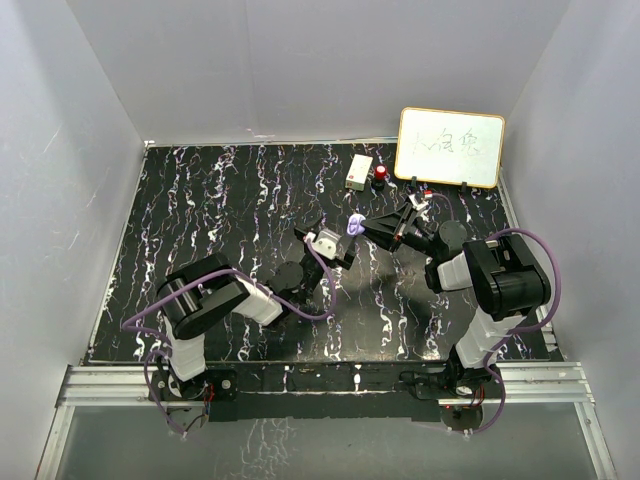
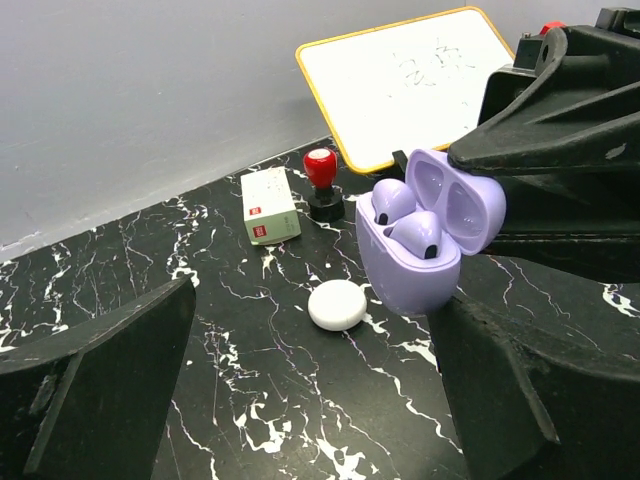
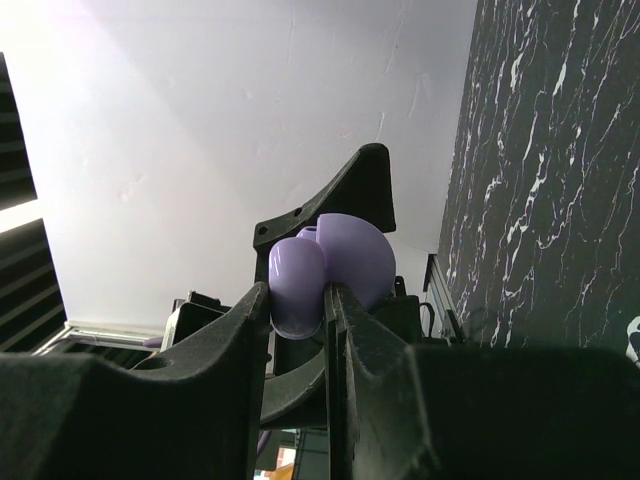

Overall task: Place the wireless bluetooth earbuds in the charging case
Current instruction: Close the charging case, then place the charging case at the center of the board.

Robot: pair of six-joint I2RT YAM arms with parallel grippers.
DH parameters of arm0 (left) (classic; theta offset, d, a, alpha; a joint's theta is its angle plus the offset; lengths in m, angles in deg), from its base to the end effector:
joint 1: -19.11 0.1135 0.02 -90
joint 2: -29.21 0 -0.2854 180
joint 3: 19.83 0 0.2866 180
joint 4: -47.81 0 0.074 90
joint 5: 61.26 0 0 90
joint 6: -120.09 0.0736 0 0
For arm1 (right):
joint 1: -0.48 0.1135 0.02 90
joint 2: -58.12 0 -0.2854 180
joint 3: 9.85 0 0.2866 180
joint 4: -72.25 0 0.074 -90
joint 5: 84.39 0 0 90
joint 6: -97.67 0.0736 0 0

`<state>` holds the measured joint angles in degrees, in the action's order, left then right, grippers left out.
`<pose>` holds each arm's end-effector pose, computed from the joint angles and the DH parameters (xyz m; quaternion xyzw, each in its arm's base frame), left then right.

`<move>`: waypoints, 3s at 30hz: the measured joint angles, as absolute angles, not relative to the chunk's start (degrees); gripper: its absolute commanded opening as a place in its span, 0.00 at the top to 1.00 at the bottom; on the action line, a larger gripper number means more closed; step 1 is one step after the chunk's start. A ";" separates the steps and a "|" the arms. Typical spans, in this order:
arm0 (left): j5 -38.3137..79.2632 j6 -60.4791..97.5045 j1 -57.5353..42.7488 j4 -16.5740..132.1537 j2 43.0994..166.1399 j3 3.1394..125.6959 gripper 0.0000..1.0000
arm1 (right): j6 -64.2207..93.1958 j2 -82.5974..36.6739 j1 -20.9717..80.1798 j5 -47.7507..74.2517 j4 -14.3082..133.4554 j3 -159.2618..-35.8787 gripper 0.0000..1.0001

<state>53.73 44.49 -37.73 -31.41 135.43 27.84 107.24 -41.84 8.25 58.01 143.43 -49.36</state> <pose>0.2344 -0.3019 0.1927 0.1788 0.5550 -0.1759 0.7931 0.3166 0.1021 0.1674 0.1744 0.6425 0.7235 0.1825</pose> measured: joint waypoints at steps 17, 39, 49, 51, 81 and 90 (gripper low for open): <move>51.46 41.77 -37.56 -31.44 135.65 27.91 0.01 | 107.24 -41.84 8.25 57.86 143.45 -49.01 1.00; 51.37 41.88 -36.71 -31.46 136.43 29.29 0.01 | 107.24 -41.12 8.25 57.62 143.59 -47.32 1.00; 51.48 42.12 -33.80 -31.65 135.30 27.38 0.01 | 107.22 -41.01 8.25 57.62 143.63 -46.40 1.00; 51.83 42.17 -32.71 -31.68 134.62 26.97 0.01 | 107.22 -41.01 8.25 57.71 143.63 -46.40 1.00; 59.17 7.81 -24.12 43.93 90.66 31.80 0.01 | 66.41 -30.15 8.25 49.05 94.19 -54.78 1.00; 53.25 -0.19 -23.24 56.71 90.82 34.01 0.01 | 60.23 -32.73 8.25 41.23 81.99 -55.69 1.00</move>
<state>53.25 -0.19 -23.24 56.71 90.82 34.01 60.23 -32.73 8.25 41.23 81.99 -55.69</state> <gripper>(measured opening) 0.985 0.227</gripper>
